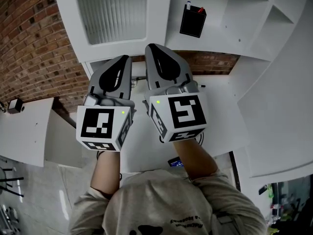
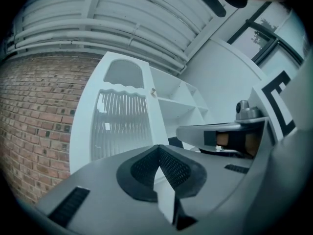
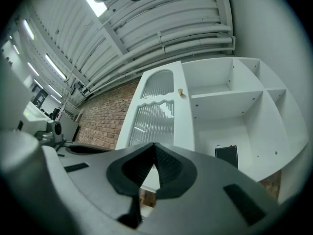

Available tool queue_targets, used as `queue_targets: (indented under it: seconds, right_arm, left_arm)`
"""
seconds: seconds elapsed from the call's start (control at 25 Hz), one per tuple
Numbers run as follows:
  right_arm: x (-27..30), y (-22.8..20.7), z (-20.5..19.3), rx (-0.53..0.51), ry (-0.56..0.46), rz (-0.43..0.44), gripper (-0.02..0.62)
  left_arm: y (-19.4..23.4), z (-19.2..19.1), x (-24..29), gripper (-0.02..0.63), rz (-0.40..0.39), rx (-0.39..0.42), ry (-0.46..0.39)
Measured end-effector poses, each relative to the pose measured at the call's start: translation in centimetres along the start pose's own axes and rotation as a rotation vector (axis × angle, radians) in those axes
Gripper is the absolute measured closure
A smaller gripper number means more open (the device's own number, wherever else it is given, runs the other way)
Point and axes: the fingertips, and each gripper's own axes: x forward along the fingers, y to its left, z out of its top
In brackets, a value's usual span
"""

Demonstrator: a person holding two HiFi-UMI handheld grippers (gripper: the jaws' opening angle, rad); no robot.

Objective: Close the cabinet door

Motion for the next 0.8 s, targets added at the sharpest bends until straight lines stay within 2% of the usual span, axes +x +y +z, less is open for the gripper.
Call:
queue_targets:
  seconds: [0.28,0.56,0.8]
  right_arm:
    - [-3.0,2.2,0.2,-0.009,-0.023,0.021,0.578]
    - [-6.0,3.4,-0.9,-0.016,-0.005,0.025,0.578]
    - [-7.9,5.6,-3.5,0.029,0.051,0.061,0.577]
  left_arm:
    - [-0.4,0.3,-3.3,0.598,0.042,-0.007,-0.007]
    - [-1.4,-1.0,-6.3,0.598,0.052,-0.007,0.025]
    - [-2.2,-2.8,-8.2,0.598,0.074,-0.028,0.045]
